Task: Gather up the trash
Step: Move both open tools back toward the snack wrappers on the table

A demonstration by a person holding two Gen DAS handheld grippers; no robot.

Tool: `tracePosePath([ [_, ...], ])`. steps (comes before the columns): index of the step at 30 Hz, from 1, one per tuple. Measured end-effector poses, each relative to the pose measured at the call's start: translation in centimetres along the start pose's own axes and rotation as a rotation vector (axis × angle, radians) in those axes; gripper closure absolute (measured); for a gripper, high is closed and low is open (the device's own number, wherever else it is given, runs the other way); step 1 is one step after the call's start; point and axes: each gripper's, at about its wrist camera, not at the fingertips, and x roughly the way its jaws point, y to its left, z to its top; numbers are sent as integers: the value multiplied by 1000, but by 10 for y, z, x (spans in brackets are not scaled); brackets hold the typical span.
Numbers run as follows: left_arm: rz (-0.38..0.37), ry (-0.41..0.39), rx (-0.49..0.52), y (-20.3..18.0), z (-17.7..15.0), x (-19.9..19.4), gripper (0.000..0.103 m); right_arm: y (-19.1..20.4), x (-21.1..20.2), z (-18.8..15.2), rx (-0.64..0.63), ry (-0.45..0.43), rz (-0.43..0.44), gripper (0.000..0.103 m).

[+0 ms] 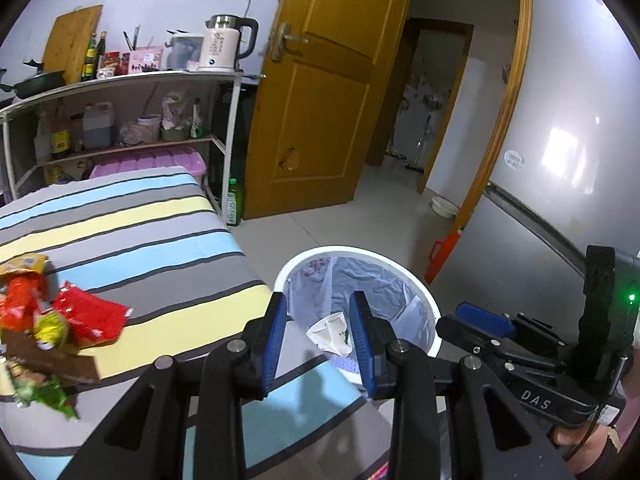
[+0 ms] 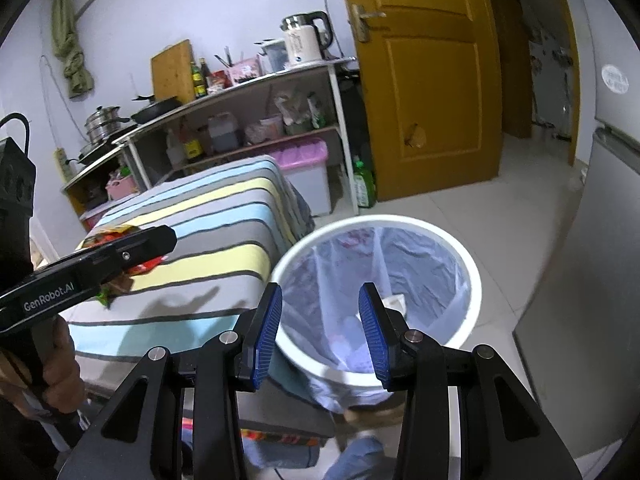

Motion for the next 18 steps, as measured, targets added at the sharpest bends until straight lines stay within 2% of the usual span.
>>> tracePosePath([
  [18,115,-80,-62,47,-26,-70,69,76,-21,-2,-139,-34,119,62],
])
